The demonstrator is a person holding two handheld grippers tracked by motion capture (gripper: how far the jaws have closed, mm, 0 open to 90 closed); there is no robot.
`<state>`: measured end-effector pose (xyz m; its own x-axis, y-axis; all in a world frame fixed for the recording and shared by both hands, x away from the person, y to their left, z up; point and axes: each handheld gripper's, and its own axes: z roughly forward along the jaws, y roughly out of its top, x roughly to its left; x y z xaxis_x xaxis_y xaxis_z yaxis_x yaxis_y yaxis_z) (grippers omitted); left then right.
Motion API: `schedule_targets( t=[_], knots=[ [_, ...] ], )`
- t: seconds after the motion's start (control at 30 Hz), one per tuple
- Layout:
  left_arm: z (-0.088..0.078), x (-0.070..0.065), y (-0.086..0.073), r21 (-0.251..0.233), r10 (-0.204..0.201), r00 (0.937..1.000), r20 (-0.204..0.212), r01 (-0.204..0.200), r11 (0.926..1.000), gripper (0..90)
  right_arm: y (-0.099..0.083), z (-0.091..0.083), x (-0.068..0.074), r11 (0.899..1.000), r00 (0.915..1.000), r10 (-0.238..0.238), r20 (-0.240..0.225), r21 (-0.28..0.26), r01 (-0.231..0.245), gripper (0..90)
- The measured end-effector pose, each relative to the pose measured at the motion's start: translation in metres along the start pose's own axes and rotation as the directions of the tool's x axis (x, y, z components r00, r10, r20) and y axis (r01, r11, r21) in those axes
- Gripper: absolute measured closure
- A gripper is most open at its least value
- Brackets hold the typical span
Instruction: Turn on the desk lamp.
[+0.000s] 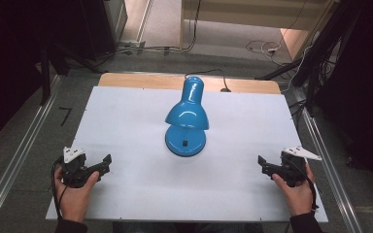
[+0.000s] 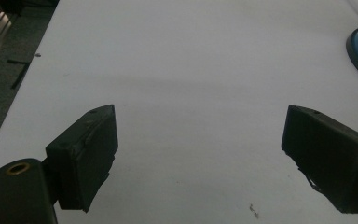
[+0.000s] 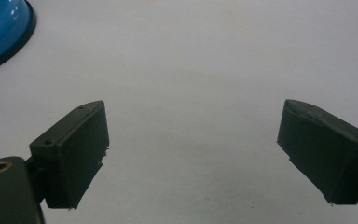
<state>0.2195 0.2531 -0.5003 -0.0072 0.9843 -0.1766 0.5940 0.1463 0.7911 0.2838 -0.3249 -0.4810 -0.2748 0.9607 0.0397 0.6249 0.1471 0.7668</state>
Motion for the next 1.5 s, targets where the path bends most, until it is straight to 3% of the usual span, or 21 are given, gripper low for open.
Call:
schedule_targets(
  t=[0.73,1.07,1.5],
  knots=[
    [0.001,0.000,0.000,0.002,0.001,1.0000,0.000,-0.001,1.0000,11.6,0.012,0.012,0.032,0.999,0.9969,-0.041,-0.067,0.008,0.041,7.6],
    [-0.001,0.001,0.000,-0.002,-0.005,1.0000,-0.001,0.005,1.0000,11.6,0.021,0.021,0.055,0.997,0.9909,-0.077,-0.110,0.010,0.079,7.6],
    [0.000,0.001,0.000,-0.001,-0.004,1.0000,0.000,0.004,1.0000,11.6,0.027,0.029,0.073,0.993,0.9840,-0.114,-0.137,0.010,0.116,7.6]
  ],
)
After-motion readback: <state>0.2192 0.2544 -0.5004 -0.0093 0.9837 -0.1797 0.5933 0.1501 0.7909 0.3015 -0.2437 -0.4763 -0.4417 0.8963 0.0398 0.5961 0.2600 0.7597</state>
